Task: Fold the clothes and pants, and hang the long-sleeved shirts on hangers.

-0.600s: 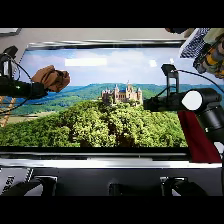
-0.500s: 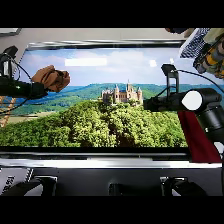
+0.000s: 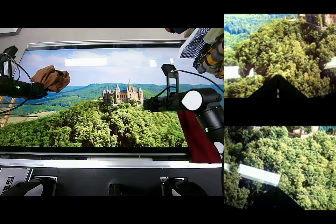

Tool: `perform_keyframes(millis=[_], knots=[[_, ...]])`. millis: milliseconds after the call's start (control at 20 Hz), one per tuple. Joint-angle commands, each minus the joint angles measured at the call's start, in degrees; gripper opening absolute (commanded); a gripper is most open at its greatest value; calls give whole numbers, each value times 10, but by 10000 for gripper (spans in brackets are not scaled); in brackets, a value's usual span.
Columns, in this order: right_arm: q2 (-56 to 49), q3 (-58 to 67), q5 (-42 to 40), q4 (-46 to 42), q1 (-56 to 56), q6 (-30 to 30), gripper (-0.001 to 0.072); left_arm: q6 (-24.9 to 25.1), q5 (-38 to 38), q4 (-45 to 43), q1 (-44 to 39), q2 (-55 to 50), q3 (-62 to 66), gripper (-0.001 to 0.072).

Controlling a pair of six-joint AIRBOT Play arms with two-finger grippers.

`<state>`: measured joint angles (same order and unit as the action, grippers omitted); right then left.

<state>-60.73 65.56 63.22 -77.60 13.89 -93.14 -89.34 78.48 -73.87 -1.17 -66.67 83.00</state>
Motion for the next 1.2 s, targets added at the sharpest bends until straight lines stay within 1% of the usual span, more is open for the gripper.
perform_keyframes(millis=[0,450,600,800,850,900,950,1000,1100,1150], knots=[[0,1,0,0,1,0,39,0,0,0,0,0,0,18],[0,1,-1,0,1,0,39,1,-3,-1,0,0,0,20],[0,1,-35,1,1,0,38,0,-16,-1,0,0,0,19],[0,1,-16,2,1,-1,39,0,-21,1,0,-4,0,21],[0,1,-15,2,1,-1,39,-12,-25,-6,0,-8,0,145],[0,1,-19,2,1,-1,39,-50,-36,-32,0,-14,0,403],[0,1,-16,2,1,-1,39,-78,-53,-76,0,-24,1,677],[0,1,-14,2,1,-1,39,-99,-78,-130,4,-37,4,686],[0,1,5,3,1,-1,39,-162,-138,-236,23,-88,21,676],[0,1,18,2,1,-1,39,-179,-175,-251,37,-120,27,677]])
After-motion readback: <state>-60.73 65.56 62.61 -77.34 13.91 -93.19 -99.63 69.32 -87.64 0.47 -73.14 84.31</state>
